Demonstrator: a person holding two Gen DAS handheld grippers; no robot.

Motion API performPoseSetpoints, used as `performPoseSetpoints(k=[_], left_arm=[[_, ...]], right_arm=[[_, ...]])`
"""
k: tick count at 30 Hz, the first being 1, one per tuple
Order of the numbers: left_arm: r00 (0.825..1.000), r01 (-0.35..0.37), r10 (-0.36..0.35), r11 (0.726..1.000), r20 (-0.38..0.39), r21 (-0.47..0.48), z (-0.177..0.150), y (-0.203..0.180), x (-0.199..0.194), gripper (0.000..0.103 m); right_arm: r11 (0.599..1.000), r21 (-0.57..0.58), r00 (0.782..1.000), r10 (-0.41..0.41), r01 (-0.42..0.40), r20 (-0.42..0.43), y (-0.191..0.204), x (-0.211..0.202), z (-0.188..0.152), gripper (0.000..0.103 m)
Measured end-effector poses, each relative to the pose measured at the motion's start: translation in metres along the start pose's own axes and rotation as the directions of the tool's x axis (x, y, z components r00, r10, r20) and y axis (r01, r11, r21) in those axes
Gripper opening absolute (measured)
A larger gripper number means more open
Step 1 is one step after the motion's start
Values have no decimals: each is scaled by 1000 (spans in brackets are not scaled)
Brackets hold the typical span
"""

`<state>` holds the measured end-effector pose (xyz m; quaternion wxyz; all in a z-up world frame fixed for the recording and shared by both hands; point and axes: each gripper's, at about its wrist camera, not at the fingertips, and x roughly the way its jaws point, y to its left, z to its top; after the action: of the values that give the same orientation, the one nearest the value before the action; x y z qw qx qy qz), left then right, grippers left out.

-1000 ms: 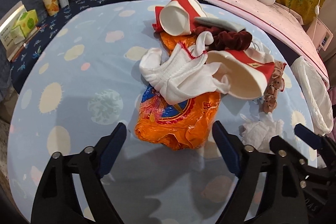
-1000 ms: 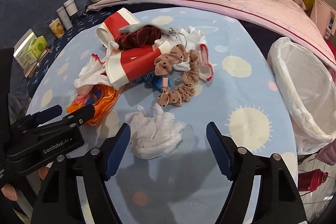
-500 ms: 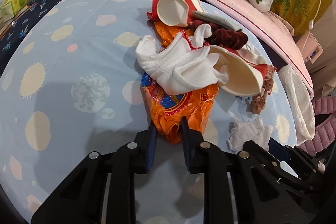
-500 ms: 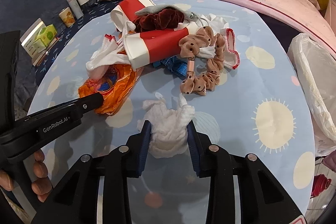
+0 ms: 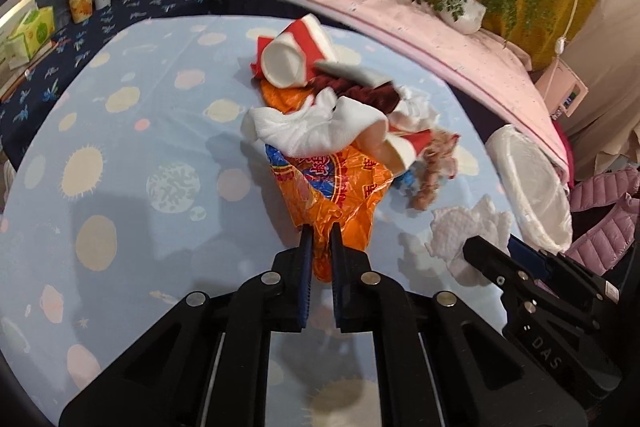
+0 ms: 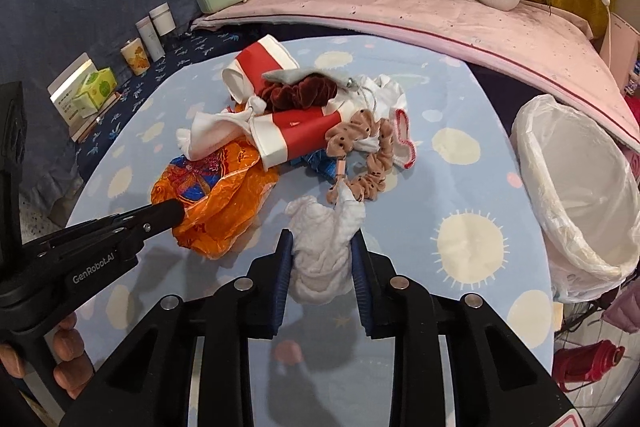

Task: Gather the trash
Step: 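Carry the tissue and orange bag over the bin and open both grippers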

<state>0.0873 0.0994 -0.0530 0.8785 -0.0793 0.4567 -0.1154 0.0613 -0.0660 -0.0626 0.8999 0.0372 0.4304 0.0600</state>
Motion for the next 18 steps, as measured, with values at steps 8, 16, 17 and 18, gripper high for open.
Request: performPoseSetpoints(k=[8,16,17,18], left_arm=[[992,77,-84,994,93,73,16,-42,-42,8],[969,168,-197,968,152,184,37,-105,-62,8],[965,179,-211,964,155,197,39,-113,-62,8],[962,188,-223,959,158,211,42,-121,-62,8]], right_arm=[[998,56,992,-47,41,117,-31,-46,20,27],[986,131,972,-127,102,200,-77,-80,34,27],[985,138,969,-136,109,206,-81,-83,37,27],[982,146,966,-147,118,213,-88,-86,38,27]])
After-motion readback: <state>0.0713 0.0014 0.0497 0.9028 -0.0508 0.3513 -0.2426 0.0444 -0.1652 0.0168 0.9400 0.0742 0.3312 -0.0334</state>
